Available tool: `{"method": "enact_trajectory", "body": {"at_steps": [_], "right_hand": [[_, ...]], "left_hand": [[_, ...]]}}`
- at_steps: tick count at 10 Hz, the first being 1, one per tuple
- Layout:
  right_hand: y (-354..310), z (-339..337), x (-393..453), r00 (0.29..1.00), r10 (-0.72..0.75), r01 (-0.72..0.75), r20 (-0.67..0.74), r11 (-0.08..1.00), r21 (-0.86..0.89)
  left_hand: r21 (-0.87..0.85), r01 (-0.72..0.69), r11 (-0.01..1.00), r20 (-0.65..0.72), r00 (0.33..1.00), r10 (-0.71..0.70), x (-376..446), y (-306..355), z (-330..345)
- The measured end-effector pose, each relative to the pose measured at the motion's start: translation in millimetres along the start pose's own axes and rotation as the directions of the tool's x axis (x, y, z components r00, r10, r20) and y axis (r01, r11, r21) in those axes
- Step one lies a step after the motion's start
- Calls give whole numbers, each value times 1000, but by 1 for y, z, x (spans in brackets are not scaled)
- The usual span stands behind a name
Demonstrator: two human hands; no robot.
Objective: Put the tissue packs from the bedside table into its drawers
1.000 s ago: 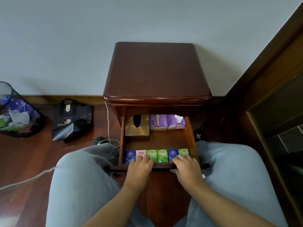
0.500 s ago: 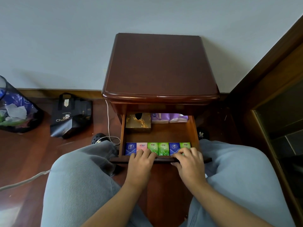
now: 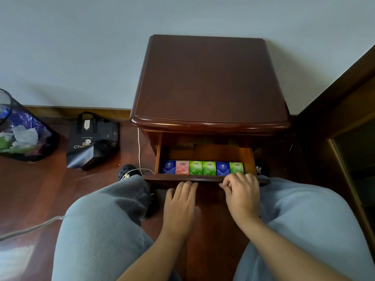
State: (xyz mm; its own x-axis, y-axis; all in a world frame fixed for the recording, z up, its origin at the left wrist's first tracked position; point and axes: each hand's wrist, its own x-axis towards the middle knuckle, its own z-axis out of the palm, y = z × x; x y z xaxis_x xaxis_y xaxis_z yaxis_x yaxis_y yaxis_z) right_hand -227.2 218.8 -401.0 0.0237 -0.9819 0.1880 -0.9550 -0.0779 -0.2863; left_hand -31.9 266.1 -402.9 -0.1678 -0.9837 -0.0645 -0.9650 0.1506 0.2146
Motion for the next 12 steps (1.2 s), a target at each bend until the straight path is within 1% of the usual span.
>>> {"method": "enact_trajectory", "body": {"at_steps": [1, 2, 3, 4, 5, 7, 9, 10, 11, 12], "right_hand": [[-6, 0, 4, 999, -3, 7, 53, 997, -79], [-7, 2, -5, 982, -19, 43, 190, 991, -125], [-1, 10, -8, 951, -14, 68, 309, 984, -162], [2, 14, -1, 918, -1, 84, 397, 978, -191], [4, 17, 13, 904, 17, 75, 427, 978, -196], [0, 33, 30, 915, 48, 24, 400, 984, -174], [-2, 42, 43, 922, 53, -2, 383, 991, -132], [-3, 43, 37, 920, 55, -1, 388, 991, -137], [-3, 39, 43, 933, 37, 4, 358, 994, -112], [-7, 19, 35, 934, 50, -19, 355, 996, -91]], "left_hand": [[-18, 48, 999, 68, 997, -46, 7, 0, -4], [-7, 61, 998, 144, 988, -59, 19, -5, 5], [20, 58, 998, 149, 987, -60, 35, -13, 10], [73, 40, 997, 164, 985, -52, 49, -20, 13], [108, 30, 994, 181, 982, -50, 60, -23, 19], [99, 44, 994, 202, 977, -63, 78, -23, 32], [62, 70, 996, 172, 982, -80, 94, -18, 37], [84, 76, 994, 172, 981, -89, 90, -16, 39], [73, 67, 995, 191, 978, -80, 93, -16, 27], [39, 121, 992, 220, 967, -127, 81, -11, 0]]}}
